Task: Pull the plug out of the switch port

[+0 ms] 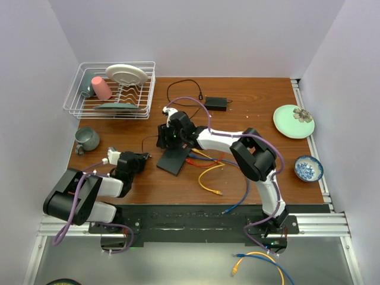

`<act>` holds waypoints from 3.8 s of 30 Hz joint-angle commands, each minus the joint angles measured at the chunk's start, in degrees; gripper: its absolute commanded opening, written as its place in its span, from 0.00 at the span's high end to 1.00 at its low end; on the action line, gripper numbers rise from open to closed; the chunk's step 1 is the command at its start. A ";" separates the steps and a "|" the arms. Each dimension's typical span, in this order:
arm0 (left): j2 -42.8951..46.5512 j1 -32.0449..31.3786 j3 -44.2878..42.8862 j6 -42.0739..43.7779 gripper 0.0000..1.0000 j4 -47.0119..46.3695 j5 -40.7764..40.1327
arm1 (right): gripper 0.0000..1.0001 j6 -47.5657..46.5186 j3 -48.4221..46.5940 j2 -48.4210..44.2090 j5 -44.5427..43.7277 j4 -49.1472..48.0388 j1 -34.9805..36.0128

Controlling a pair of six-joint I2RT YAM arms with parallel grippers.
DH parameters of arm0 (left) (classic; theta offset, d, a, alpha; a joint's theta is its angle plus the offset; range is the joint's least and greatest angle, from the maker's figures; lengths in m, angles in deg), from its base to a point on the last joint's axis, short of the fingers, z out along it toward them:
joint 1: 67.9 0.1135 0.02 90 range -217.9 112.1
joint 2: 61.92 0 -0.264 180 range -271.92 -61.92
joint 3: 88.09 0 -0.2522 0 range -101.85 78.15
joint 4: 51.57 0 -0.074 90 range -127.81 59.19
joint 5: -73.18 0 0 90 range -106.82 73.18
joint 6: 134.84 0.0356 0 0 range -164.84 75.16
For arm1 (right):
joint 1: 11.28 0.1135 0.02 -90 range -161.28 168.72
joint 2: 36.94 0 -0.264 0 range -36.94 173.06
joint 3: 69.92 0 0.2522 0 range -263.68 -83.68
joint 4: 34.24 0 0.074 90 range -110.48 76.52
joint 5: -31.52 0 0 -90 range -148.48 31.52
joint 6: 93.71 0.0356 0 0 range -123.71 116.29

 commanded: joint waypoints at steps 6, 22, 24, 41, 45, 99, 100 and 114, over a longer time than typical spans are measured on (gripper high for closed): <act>-1.97 -1.84 0.65 -0.41 1.00 -2.92 -2.06 | 0.40 1.45 -1.89 -9.42 -1.89 7.83 -0.38; 12.62 -1.92 -12.52 18.90 1.00 7.72 1.87 | 0.41 1.10 3.13 -23.13 -3.12 10.29 -0.38; 11.92 -1.92 -16.39 20.59 1.00 8.42 3.73 | 0.40 1.19 3.04 -25.67 -3.91 11.34 -0.38; -26.47 -2.89 -59.87 32.99 0.89 23.70 17.62 | 0.34 0.05 1.11 -33.15 -14.20 16.70 -3.28; -30.17 -2.80 -62.10 33.16 0.81 23.80 18.33 | 0.34 -0.39 0.84 -32.89 -14.46 17.06 -4.42; -18.58 -3.24 -62.63 43.35 0.58 37.24 11.40 | 0.54 -2.42 -9.71 -1.07 -15.59 5.90 -4.86; -18.14 -3.24 -62.98 43.44 0.58 37.86 11.04 | 0.51 -2.68 -8.66 -1.77 -16.21 5.64 -4.95; 0.83 -3.77 -51.68 40.82 0.58 36.04 15.50 | 0.35 5.48 -6.90 -5.47 -13.68 12.67 -18.48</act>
